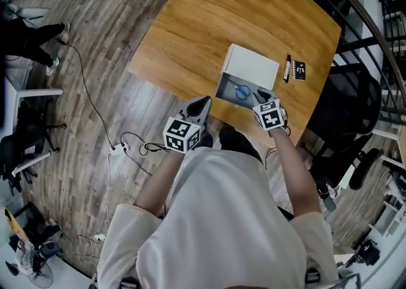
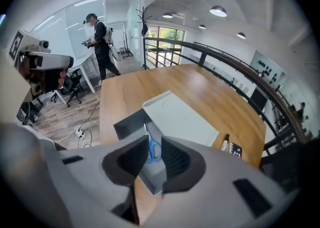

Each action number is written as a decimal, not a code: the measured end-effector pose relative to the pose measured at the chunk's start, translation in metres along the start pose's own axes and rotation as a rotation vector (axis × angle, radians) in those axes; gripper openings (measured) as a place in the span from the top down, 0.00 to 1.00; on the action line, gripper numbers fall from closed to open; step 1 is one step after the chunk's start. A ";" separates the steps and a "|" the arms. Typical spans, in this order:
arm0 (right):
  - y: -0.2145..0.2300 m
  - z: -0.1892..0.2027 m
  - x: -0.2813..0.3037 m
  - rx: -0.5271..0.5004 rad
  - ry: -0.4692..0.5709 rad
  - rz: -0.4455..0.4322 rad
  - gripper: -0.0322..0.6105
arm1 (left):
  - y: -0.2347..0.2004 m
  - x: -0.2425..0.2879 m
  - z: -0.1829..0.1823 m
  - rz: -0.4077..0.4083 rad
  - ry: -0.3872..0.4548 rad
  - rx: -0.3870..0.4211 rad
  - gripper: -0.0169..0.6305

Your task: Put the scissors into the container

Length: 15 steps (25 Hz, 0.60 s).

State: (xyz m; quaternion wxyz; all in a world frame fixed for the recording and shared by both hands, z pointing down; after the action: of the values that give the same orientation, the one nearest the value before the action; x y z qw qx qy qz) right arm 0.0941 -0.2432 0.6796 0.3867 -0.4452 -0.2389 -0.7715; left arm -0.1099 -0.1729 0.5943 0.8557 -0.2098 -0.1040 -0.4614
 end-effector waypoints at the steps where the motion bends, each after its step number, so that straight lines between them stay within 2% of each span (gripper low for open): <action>1: 0.000 -0.001 -0.006 0.008 0.014 0.008 0.83 | 0.002 -0.001 -0.003 0.013 0.000 0.010 0.98; 10: 0.011 -0.010 -0.070 0.166 0.206 0.023 0.89 | 0.025 0.012 -0.025 0.090 -0.017 0.070 0.98; 15: 0.019 -0.019 -0.101 0.187 0.288 0.004 0.91 | 0.038 0.017 -0.049 0.098 0.012 0.085 0.98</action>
State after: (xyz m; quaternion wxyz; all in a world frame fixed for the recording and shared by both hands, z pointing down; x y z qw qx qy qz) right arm 0.1309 -0.2295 0.5826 0.4582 -0.2929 -0.2508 -0.8009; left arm -0.0697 -0.1893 0.5465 0.8860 -0.1753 -0.1080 -0.4154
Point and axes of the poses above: the fingertips, and each gripper's own axes: x forward along the fingers, y to its right, z out of its underside, the point moved 3 cm from there along -x, backward along the fingers, and after that the axes turned 12 degrees about x, right-handed, at the moved point
